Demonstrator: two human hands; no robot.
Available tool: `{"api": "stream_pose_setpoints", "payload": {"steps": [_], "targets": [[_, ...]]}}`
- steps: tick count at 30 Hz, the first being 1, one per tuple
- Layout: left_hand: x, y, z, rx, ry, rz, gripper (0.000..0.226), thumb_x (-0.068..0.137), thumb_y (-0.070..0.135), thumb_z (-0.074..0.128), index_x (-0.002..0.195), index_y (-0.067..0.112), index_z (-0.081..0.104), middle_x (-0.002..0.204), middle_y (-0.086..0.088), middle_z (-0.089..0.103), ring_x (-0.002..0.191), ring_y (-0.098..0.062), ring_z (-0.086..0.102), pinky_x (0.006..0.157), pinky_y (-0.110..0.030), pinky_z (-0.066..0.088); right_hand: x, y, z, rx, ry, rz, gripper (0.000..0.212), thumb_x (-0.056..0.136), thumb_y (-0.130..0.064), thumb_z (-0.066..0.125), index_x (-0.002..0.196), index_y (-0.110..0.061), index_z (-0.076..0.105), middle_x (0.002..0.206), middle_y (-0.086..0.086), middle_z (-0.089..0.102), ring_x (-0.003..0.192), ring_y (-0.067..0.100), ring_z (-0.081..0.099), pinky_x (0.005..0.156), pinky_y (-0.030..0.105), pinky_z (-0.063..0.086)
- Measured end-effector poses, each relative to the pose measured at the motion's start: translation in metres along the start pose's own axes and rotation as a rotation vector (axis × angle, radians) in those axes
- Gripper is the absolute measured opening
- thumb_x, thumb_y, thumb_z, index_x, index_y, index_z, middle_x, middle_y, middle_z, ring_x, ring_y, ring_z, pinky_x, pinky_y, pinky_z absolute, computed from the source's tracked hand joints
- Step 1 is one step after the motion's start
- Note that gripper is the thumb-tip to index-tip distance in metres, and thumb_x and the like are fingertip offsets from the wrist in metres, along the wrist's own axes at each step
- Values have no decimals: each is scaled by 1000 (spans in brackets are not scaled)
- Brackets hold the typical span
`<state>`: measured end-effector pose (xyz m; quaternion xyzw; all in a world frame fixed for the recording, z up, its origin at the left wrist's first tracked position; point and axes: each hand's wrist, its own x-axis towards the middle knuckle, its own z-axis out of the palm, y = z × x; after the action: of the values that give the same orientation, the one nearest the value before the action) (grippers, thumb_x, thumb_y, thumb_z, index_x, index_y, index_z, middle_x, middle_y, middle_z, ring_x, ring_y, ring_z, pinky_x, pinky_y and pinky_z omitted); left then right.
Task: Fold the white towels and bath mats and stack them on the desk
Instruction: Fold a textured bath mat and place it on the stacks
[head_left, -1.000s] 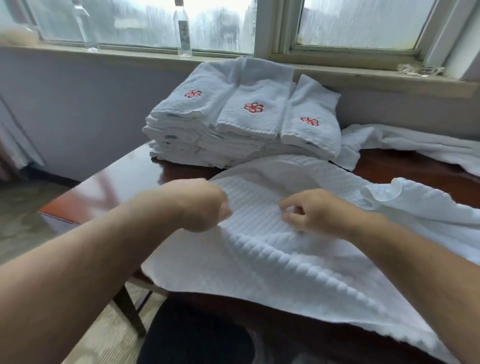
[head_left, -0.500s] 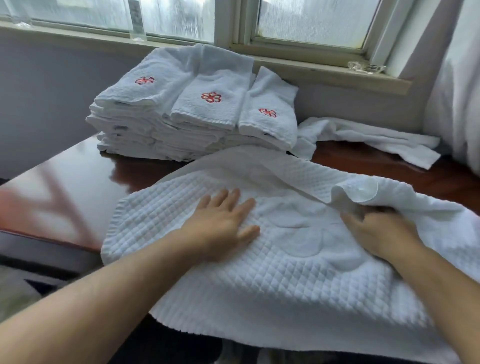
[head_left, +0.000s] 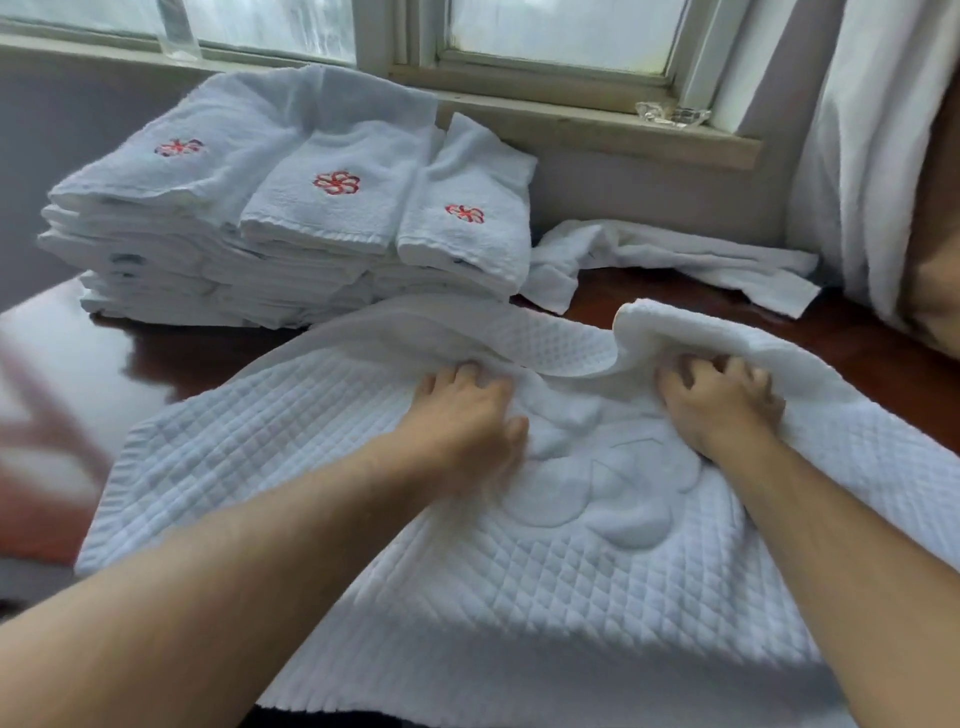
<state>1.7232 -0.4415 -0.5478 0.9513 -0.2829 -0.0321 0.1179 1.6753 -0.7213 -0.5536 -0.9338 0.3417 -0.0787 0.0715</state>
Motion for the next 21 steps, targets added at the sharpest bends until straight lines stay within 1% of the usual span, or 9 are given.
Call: {"api": "stream_pose_setpoints", "payload": {"steps": [4, 6, 9, 11, 13, 16, 18, 20, 21], "targets": [[30, 33, 6, 71, 284, 183, 30, 94, 38, 46, 114, 21, 60, 124, -5, 54, 116, -26, 44, 88, -38, 36, 4, 46, -15, -64, -113, 397, 84, 91, -76, 13, 158, -26, 27, 162, 22, 20, 144, 45, 23, 118, 54, 18], [47, 51, 12, -1, 242, 323, 34, 95, 40, 46, 123, 26, 60, 131, 0, 53, 121, -22, 42, 93, -37, 35, 9, 64, -27, -144, -98, 458, 85, 93, -75, 20, 155, -19, 35, 159, 21, 32, 143, 43, 32, 118, 54, 22], [65, 74, 29, 6, 48, 403, 49, 95, 48, 37, 142, 36, 45, 150, 4, 40, 137, -20, 30, 110, -43, 26, 18, 73, -37, -206, 87, 346, 61, 97, -52, 39, 140, -12, 55, 143, 18, 54, 132, 39, 46, 110, 46, 36], [72, 81, 36, 31, 53, 398, 56, 90, 51, 30, 143, 38, 41, 152, 5, 37, 139, -20, 28, 111, -46, 24, 25, 69, -35, -90, 258, 155, 41, 98, -36, 44, 110, -8, 72, 116, 18, 67, 116, 39, 54, 93, 42, 45], [79, 85, 36, 20, 143, 392, 50, 90, 48, 33, 135, 36, 49, 143, 6, 47, 131, -21, 36, 108, -46, 29, 28, 57, -30, 143, 441, 32, 42, 99, -35, 43, 74, -11, 66, 81, 11, 63, 92, 35, 57, 68, 34, 40], [89, 82, 32, 0, 288, 349, 35, 93, 32, 48, 126, 28, 59, 130, 5, 55, 121, -23, 43, 101, -42, 34, 29, 22, -26, 347, 586, -27, 47, 96, -57, 43, 68, -20, 50, 69, -3, 53, 75, 23, 52, 56, 28, 29], [92, 74, 32, 43, 398, 273, 39, 88, 28, 58, 127, 27, 58, 133, 2, 51, 124, -25, 39, 103, -43, 25, 37, 6, -19, 406, 349, 77, 61, 81, -78, 43, 88, -20, 61, 85, -4, 64, 84, 24, 58, 61, 30, 36], [96, 63, 30, 93, 459, 187, 47, 83, 26, 64, 129, 26, 56, 139, -3, 46, 131, -26, 32, 111, -48, 14, 43, -5, -19, 269, 76, 156, 91, 68, -88, 45, 119, -15, 63, 110, 3, 65, 98, 25, 58, 73, 34, 38], [98, 60, 27, 100, 446, 152, 46, 83, 25, 64, 128, 26, 56, 137, -4, 47, 131, -27, 33, 113, -51, 11, 48, -8, -23, 167, 13, 146, 91, 69, -89, 46, 121, -16, 62, 112, 5, 63, 98, 25, 54, 75, 35, 36]]}}
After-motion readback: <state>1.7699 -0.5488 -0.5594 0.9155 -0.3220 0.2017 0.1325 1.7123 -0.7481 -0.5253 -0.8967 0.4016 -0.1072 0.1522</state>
